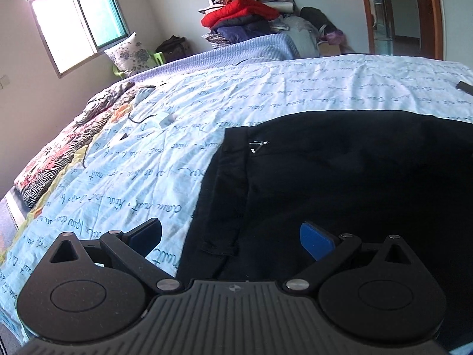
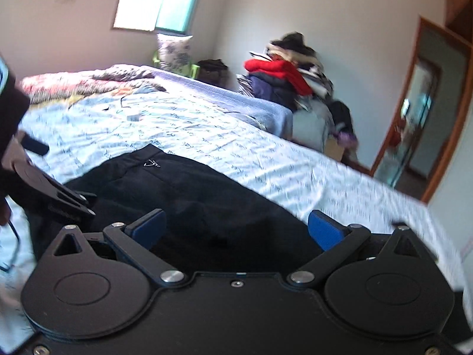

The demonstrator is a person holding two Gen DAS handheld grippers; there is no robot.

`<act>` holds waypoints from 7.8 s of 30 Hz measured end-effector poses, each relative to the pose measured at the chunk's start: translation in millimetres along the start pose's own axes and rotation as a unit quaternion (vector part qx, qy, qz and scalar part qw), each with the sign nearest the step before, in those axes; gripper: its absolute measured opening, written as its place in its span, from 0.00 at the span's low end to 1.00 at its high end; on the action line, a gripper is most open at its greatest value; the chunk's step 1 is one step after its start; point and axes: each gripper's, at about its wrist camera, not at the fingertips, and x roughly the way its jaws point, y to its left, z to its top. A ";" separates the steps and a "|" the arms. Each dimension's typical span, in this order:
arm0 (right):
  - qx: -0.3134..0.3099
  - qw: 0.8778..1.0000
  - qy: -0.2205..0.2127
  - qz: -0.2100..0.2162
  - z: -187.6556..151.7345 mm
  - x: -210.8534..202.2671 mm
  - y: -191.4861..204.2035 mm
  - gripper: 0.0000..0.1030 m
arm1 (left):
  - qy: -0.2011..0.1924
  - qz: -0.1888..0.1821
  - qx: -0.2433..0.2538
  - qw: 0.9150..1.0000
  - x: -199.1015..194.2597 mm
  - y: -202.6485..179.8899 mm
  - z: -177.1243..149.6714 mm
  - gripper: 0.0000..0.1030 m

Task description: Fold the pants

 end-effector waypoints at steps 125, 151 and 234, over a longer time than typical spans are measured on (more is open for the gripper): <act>0.561 0.827 -0.026 0.036 -185.2 -91.5 -169.7 0.06 | -0.131 -0.274 0.375 0.876 -51.7 -121.5 -75.0 0.12; 0.548 0.830 -0.023 -0.102 -239.7 -211.1 -168.5 0.09 | -0.126 -0.398 0.359 0.835 -86.0 -94.3 -74.9 0.30; 0.582 0.789 -0.102 -0.167 -233.9 -251.5 -348.6 0.07 | -0.095 -0.409 0.254 0.871 -82.0 -211.2 -58.2 0.66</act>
